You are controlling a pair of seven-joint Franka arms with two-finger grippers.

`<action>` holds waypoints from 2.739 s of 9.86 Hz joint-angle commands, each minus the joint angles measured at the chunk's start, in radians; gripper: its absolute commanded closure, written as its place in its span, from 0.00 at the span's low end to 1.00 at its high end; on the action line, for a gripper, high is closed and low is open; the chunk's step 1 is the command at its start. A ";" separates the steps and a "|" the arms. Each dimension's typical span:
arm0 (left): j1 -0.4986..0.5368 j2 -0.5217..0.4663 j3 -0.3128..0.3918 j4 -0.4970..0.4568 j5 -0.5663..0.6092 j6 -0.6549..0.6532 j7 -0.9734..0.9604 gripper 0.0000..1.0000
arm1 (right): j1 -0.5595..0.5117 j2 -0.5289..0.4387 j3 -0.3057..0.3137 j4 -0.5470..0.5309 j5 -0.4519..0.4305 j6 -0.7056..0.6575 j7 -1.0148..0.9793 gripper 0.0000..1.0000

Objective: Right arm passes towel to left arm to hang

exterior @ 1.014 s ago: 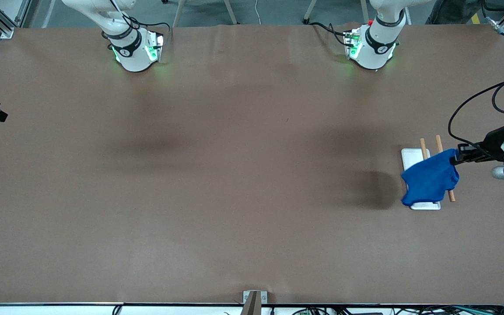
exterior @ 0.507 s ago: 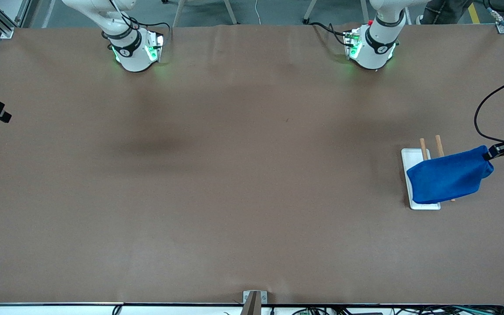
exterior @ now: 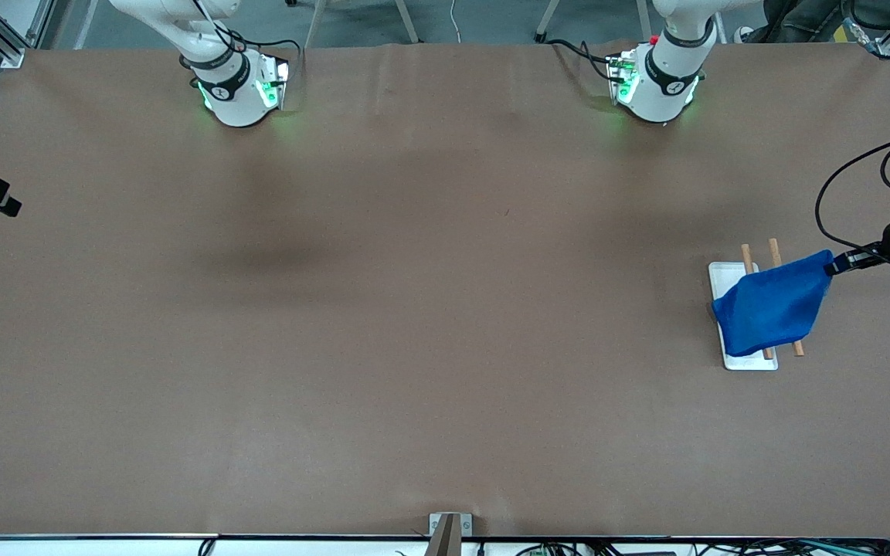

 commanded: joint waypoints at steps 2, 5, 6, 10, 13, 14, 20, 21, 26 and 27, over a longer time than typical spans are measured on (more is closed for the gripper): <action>-0.013 0.007 -0.009 0.032 0.009 0.010 -0.041 0.00 | 0.003 -0.010 0.018 -0.005 -0.027 -0.005 0.019 0.00; -0.007 -0.039 -0.076 0.161 0.029 -0.015 -0.024 0.00 | -0.001 -0.005 0.014 0.020 -0.028 -0.007 0.014 0.00; -0.010 -0.055 -0.130 0.205 0.072 -0.083 -0.024 0.00 | -0.006 -0.004 0.011 0.032 -0.027 -0.008 0.017 0.00; -0.120 -0.247 -0.212 0.213 0.100 -0.224 -0.135 0.00 | -0.017 0.001 0.011 0.046 -0.030 -0.008 0.012 0.00; -0.176 -0.339 -0.209 0.219 0.106 -0.373 -0.156 0.00 | -0.029 0.001 0.009 0.047 -0.047 -0.005 0.009 0.00; -0.178 -0.318 -0.212 0.289 0.108 -0.404 -0.153 0.00 | -0.023 0.001 0.011 0.047 -0.079 -0.007 0.011 0.00; -0.214 -0.203 -0.241 0.422 0.172 -0.533 -0.271 0.00 | -0.031 0.016 0.009 0.046 -0.067 -0.007 0.023 0.00; -0.214 -0.207 -0.239 0.410 0.171 -0.532 -0.272 0.00 | -0.031 0.016 0.009 0.046 -0.067 -0.007 0.023 0.00; -0.239 -0.227 -0.200 0.379 0.167 -0.509 -0.254 0.00 | -0.029 0.016 0.009 0.046 -0.067 -0.007 0.023 0.00; -0.245 -0.227 -0.193 0.374 0.169 -0.507 -0.246 0.00 | -0.029 0.016 0.009 0.046 -0.067 -0.007 0.023 0.00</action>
